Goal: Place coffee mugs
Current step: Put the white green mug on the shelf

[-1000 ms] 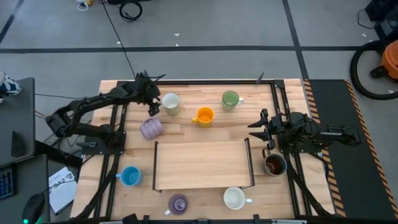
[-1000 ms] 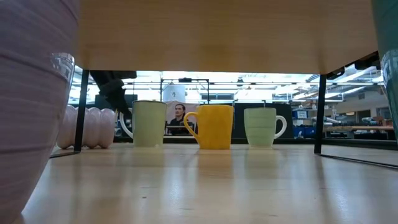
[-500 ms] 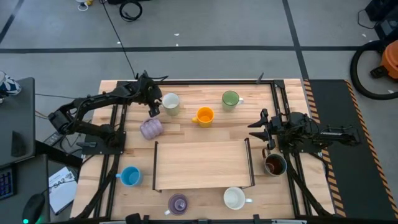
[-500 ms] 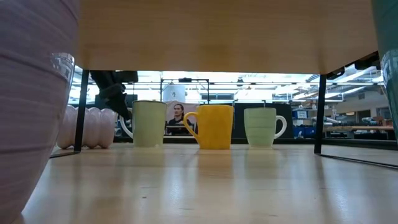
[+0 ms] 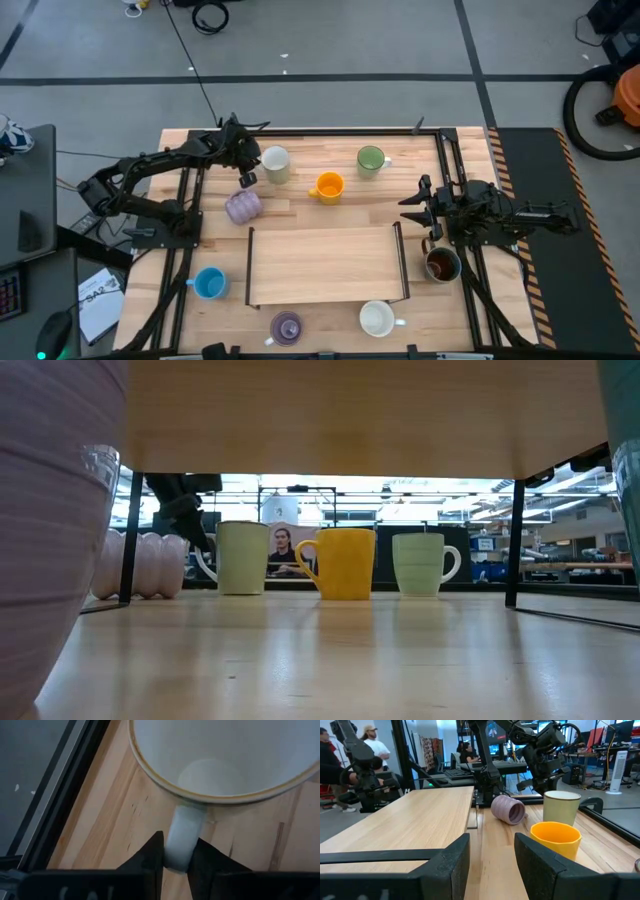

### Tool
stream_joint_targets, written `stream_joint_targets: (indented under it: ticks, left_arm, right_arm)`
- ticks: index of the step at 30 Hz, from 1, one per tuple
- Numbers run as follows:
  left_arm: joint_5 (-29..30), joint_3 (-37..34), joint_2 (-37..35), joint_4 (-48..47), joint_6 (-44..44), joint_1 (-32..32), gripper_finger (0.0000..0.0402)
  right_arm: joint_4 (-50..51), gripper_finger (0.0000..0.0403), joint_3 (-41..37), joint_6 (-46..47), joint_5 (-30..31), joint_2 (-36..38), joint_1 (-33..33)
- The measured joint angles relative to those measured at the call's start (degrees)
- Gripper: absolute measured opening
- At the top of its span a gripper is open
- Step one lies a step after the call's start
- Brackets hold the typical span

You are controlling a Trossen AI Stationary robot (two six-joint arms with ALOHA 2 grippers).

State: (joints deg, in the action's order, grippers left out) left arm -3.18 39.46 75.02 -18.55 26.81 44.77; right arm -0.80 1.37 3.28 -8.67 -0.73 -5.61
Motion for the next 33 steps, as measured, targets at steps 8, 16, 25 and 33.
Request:
stream_joint_targets:
  ticks: [8, 16, 25, 33]
  left_arm:
    - [0.0, 0.0, -0.4, 0.4, -0.7, 0.0, 0.0063]
    - [0.0, -0.1, -2.7, 1.1, -2.3, -2.1, 0.0062]
    - [-0.1, -0.1, -4.7, 4.4, -4.8, -6.2, 0.0062]
    - [-0.1, -0.1, -4.7, 10.8, -5.6, -10.1, 0.0062]
  right_arm:
    - [0.0, 0.0160, 0.0, 0.0, 0.0, 0.0, 0.0]
    - [0.0, 0.0160, 0.0, 0.0, 0.0, 0.0, 0.0]
    - [0.0, 0.0160, 0.0, 0.0, 0.0, 0.0, 0.0]
    - [0.0, 0.0160, 0.0, 0.0, 0.0, 0.0, 0.0]
